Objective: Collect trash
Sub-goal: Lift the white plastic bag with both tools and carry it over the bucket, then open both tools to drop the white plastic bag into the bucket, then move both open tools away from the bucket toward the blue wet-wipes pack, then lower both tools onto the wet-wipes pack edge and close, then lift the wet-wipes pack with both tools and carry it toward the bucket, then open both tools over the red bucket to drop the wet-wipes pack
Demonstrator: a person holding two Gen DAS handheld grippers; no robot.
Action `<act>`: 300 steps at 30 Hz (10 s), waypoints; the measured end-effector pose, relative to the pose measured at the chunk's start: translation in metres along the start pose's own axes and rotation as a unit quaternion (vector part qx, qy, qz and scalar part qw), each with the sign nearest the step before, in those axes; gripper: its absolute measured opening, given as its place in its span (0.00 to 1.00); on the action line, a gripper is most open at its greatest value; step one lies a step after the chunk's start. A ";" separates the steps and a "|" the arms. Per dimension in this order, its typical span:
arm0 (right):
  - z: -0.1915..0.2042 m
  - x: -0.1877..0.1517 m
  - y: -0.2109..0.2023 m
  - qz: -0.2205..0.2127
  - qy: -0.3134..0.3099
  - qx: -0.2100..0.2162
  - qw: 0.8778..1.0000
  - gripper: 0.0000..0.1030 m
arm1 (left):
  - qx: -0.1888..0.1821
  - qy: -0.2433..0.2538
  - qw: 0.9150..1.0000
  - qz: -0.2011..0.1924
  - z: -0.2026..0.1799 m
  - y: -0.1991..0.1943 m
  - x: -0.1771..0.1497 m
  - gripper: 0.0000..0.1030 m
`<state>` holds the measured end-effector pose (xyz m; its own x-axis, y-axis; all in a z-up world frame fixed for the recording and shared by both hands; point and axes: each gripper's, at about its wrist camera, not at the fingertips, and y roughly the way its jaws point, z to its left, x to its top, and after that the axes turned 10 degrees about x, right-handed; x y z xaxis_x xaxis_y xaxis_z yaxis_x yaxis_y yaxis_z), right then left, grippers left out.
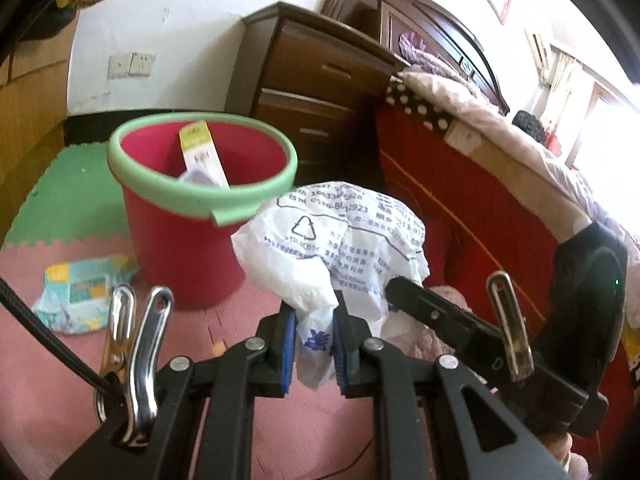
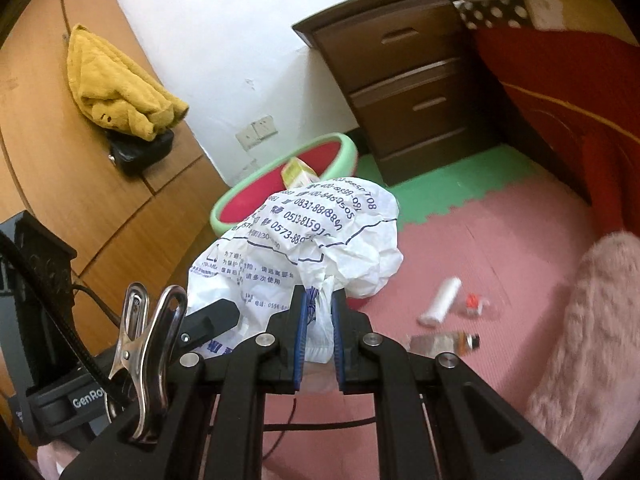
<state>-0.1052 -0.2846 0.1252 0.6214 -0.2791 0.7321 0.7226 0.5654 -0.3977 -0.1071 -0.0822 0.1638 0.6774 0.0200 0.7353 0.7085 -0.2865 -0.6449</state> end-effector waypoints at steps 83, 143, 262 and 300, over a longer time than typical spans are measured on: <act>-0.007 0.070 0.067 -0.005 -0.034 -0.040 0.999 0.34 | 0.177 -0.099 0.979 0.016 0.152 0.037 0.042 0.38; 0.070 -0.079 0.374 0.269 -0.082 -0.046 0.958 0.41 | 0.286 -0.151 0.920 0.220 0.355 0.203 -0.041 0.59; 0.082 0.066 0.101 -0.012 -0.181 -0.057 0.982 0.32 | 0.157 -0.061 0.983 -0.070 0.092 0.029 0.103 0.29; 0.057 0.137 0.177 0.060 -0.201 -0.097 0.973 0.49 | 0.058 -0.093 0.991 -0.078 0.143 0.083 0.109 0.51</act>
<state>0.0905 -0.1789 0.1868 0.5649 0.1276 0.8152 0.7195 0.4074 -0.5624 0.0541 0.0329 0.1609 0.5744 0.2339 0.7845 0.8185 -0.1535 -0.5536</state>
